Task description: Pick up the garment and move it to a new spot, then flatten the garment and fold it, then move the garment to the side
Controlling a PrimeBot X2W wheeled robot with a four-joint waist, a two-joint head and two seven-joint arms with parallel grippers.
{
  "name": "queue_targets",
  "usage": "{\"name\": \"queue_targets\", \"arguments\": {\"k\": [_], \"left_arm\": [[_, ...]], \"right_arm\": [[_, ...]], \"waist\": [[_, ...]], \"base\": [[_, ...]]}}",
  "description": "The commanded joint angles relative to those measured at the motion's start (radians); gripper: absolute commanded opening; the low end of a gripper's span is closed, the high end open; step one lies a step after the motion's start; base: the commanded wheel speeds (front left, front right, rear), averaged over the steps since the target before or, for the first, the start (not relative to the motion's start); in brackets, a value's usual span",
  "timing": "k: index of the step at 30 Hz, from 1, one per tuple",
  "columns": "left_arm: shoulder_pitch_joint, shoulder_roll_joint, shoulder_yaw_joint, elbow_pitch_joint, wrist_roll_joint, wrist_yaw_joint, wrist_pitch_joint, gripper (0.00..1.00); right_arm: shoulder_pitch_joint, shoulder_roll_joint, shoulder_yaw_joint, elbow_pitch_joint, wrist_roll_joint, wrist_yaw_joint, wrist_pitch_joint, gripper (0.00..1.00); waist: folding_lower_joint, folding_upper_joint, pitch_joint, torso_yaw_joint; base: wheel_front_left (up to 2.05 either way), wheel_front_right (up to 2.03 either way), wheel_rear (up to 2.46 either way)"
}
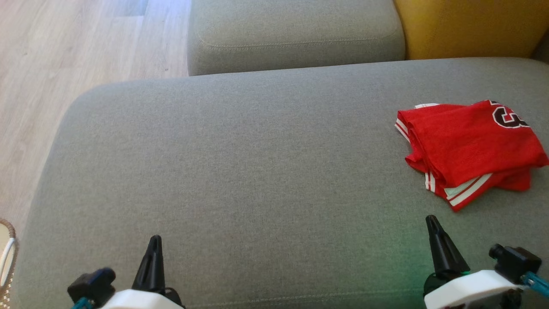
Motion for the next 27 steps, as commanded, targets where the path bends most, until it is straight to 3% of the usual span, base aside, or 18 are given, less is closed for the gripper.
{"name": "queue_targets", "arguments": {"k": [1,27], "left_arm": [[-0.054,0.014,0.025,-0.021,-0.038,-0.012,0.004,0.00],[-0.119,0.021,0.076,0.019,-0.339,-0.055,0.067,0.00]], "right_arm": [[-0.061,-0.013,-0.002,-0.027,0.041,0.000,0.008,0.00],[-0.102,-0.018,-0.016,-0.010,0.337,0.000,0.076,0.00]], "waist": [[0.0000,0.0000,0.001,-0.001],[0.0000,0.0000,0.013,-0.009]], "base": [[0.00,0.00,0.00],[0.00,0.00,0.00]]}}
